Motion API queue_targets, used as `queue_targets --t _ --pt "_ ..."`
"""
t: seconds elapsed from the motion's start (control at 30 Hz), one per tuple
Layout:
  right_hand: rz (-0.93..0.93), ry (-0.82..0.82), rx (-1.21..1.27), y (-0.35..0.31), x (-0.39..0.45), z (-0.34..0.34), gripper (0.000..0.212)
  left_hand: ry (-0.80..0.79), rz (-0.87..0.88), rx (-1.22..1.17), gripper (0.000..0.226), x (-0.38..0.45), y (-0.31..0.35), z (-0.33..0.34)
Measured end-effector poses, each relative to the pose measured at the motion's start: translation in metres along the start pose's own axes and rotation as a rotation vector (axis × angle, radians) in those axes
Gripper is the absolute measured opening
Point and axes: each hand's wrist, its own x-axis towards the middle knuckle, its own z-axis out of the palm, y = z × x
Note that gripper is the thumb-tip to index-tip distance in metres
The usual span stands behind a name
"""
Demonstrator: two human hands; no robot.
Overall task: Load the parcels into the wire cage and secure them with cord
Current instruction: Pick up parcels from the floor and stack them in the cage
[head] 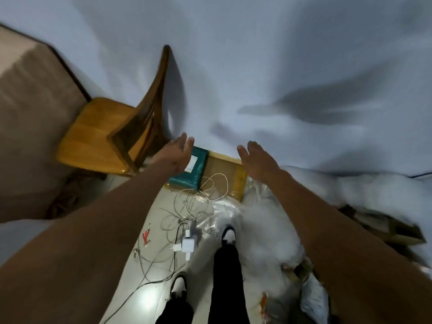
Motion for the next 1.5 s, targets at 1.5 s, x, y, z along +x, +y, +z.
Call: queue_targets --t 1.5 --pt "0.396 -0.301 0.971 0.172 0.391 0.467 0.036 0.177 -0.650 -0.375 0.055 0.322 -0.290 0.368"
